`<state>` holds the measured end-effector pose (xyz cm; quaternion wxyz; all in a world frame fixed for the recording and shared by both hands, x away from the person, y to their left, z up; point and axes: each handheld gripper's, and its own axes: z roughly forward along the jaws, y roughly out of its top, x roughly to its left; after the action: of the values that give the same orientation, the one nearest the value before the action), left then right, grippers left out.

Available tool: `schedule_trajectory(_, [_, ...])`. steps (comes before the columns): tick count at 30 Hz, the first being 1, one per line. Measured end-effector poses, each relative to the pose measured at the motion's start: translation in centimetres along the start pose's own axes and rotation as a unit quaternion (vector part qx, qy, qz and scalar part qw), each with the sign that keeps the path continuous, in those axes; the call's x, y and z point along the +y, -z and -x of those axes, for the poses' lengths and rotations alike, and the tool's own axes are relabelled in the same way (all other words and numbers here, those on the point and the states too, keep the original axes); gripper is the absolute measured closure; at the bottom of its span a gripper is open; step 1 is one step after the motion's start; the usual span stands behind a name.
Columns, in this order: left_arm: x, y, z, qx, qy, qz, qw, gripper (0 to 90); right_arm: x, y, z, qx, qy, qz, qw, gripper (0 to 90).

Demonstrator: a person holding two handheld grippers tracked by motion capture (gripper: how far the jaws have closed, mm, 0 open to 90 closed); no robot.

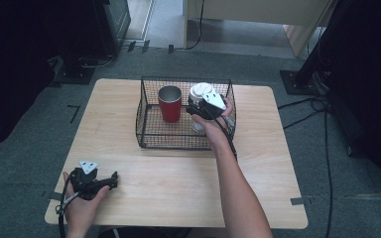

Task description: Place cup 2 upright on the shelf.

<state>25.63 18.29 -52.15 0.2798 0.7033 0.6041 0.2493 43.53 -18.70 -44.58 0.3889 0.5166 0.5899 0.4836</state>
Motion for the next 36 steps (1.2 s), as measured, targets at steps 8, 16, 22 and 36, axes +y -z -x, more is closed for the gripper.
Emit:
schedule_trajectory(8, [0.0,0.0,0.0,0.0,0.0,0.0,1.0,0.0,0.3,0.7,0.1,0.001,-0.004,-0.029,0.9996,9.3])
schedule_trajectory(16, [0.0,0.0,0.0,0.0,0.0,0.0,1.0,0.0,0.7,1.3,0.1,0.016,0.012,-0.01,0.9998,1.1])
schedule_trajectory(22, [0.0,0.0,0.0,0.0,0.001,0.001,1.0,0.0,1.6,1.6,0.3,0.015,0.008,0.008,0.9998,0.0])
schedule_trajectory(36, [0.0,0.0,0.0,0.0,0.002,0.001,1.0,0.0,3.4,2.7,0.1,0.024,0.01,0.032,0.9992,0.0])
